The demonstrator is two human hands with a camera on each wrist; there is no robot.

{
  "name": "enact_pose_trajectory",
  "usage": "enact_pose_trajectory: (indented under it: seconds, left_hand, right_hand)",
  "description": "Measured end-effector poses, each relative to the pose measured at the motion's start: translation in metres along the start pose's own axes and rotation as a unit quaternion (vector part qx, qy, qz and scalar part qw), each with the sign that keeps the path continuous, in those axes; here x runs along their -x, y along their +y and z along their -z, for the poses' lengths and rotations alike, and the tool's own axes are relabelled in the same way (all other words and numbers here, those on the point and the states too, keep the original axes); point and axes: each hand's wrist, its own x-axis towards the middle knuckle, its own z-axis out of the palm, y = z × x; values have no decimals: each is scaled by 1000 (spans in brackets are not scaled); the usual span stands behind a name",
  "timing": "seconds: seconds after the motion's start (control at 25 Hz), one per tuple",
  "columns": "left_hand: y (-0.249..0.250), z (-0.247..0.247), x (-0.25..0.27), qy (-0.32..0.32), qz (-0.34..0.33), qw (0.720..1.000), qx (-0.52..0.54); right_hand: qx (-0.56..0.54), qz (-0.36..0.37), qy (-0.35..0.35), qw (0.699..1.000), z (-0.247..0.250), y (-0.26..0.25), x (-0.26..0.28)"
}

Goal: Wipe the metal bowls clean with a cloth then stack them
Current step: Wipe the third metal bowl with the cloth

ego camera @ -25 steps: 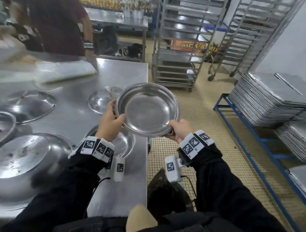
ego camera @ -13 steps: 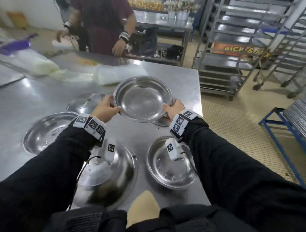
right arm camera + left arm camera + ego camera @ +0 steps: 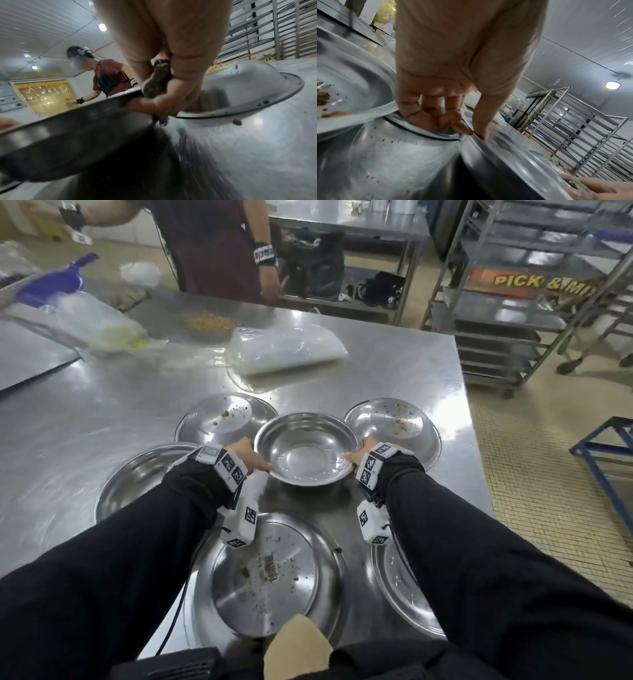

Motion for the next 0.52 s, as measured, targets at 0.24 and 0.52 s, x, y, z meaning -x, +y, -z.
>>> enact_pose_trajectory:
  seconds: [0.24, 0.52]
  left_hand:
    - [-9, -8, -4, 17, 11, 1000, 22]
    - [-16, 10, 36, 58, 8, 998, 32]
  right_hand:
    - [-82, 3, 8, 997, -10, -3, -4]
    - [-38, 89, 76, 992, 9, -13, 25]
